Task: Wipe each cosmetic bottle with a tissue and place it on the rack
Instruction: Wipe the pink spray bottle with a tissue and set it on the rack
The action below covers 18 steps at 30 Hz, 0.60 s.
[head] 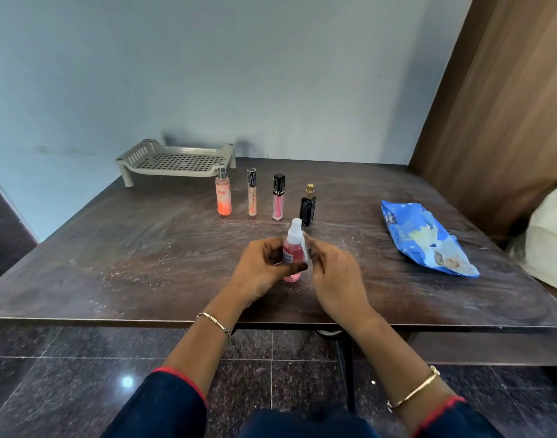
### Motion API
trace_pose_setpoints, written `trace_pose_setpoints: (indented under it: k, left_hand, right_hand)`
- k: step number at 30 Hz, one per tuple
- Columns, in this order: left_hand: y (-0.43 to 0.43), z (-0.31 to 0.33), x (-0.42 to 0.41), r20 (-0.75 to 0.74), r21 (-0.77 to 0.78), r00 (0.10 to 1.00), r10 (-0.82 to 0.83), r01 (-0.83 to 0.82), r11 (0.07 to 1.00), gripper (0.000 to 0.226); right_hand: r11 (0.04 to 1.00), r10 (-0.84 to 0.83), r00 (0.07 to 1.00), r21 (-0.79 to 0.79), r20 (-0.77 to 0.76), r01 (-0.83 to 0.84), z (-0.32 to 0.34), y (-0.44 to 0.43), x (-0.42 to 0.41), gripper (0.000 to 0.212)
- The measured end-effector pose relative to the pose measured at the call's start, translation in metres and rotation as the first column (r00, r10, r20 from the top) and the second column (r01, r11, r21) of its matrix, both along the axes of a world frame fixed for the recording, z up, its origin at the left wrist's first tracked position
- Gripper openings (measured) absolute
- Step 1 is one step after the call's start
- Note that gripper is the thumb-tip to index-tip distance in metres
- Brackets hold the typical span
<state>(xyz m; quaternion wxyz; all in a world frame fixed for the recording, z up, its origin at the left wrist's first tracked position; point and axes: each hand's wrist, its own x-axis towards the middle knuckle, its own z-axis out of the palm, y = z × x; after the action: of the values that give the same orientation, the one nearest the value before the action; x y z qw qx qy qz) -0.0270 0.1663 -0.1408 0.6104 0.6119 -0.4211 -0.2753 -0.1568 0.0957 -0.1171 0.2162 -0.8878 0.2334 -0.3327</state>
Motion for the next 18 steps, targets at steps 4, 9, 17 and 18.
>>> trace_pose_setpoints:
  k: [4,9,17,18]
  left_hand:
    - [0.0,-0.001,0.0,0.027,0.031,0.999,0.04,-0.041,0.999,0.037]
    - [0.0,0.001,-0.002,0.047,0.038,0.998,0.03,-0.032,0.999,0.037]
    - [0.0,0.0,-0.004,0.08,0.039,0.996,0.037,-0.041,0.998,0.034]
    - [0.0,0.0,-0.005,0.078,0.038,0.996,0.042,-0.045,0.998,0.033]
  right_hand:
    - [0.993,-0.081,0.996,-0.083,-0.031,0.078,-0.005,0.01,-0.003,0.04]
    - [0.99,-0.099,0.993,-0.11,-0.057,0.092,0.001,0.01,-0.006,0.04]
    - [0.914,0.141,0.989,0.379,0.034,-0.143,0.004,-0.021,-0.002,0.044]
    - [0.945,0.108,0.994,0.307,0.031,-0.112,0.001,-0.016,-0.005,0.044]
